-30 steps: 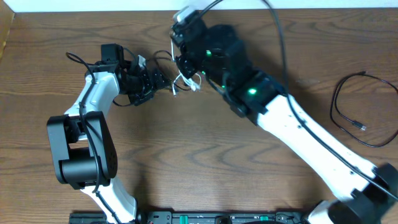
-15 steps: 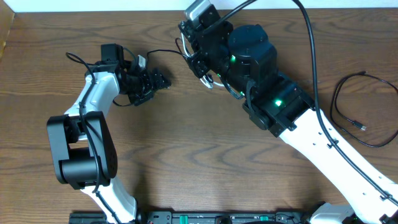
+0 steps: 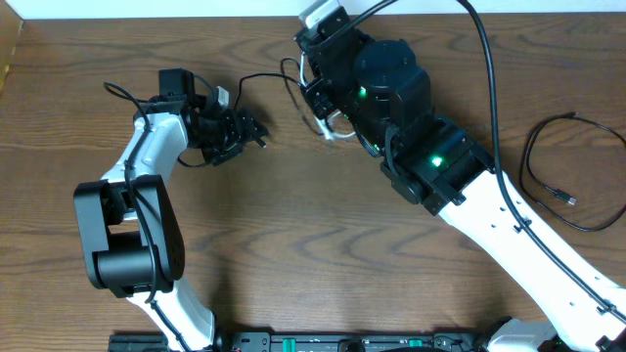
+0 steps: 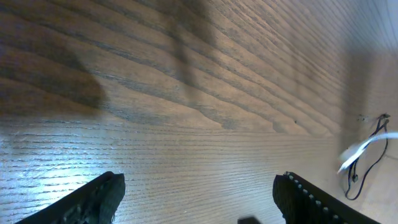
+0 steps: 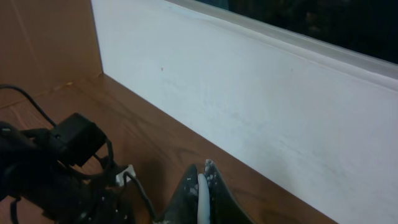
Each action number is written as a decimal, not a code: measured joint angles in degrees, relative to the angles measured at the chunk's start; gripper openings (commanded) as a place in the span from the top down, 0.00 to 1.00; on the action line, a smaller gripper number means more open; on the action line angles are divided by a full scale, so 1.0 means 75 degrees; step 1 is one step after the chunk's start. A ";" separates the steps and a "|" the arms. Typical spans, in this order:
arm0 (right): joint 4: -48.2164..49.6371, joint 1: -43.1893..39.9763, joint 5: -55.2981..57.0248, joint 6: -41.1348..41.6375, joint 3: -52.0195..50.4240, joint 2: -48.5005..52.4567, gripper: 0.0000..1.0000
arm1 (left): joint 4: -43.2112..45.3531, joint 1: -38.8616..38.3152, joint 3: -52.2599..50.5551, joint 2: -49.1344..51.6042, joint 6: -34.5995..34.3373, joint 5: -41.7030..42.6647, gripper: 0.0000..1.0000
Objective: Untangle cables
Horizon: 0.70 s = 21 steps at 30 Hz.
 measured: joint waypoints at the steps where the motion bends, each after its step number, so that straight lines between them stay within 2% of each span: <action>1: 0.0000 0.0000 0.0020 0.0003 0.0000 0.0000 0.99 | 0.0000 0.0000 0.0000 0.0000 0.0000 0.0000 0.19; 21: -0.0233 -0.0003 0.0085 0.0000 0.0000 0.0000 0.99 | 0.0000 0.0000 0.0000 0.0000 0.0003 0.0000 0.19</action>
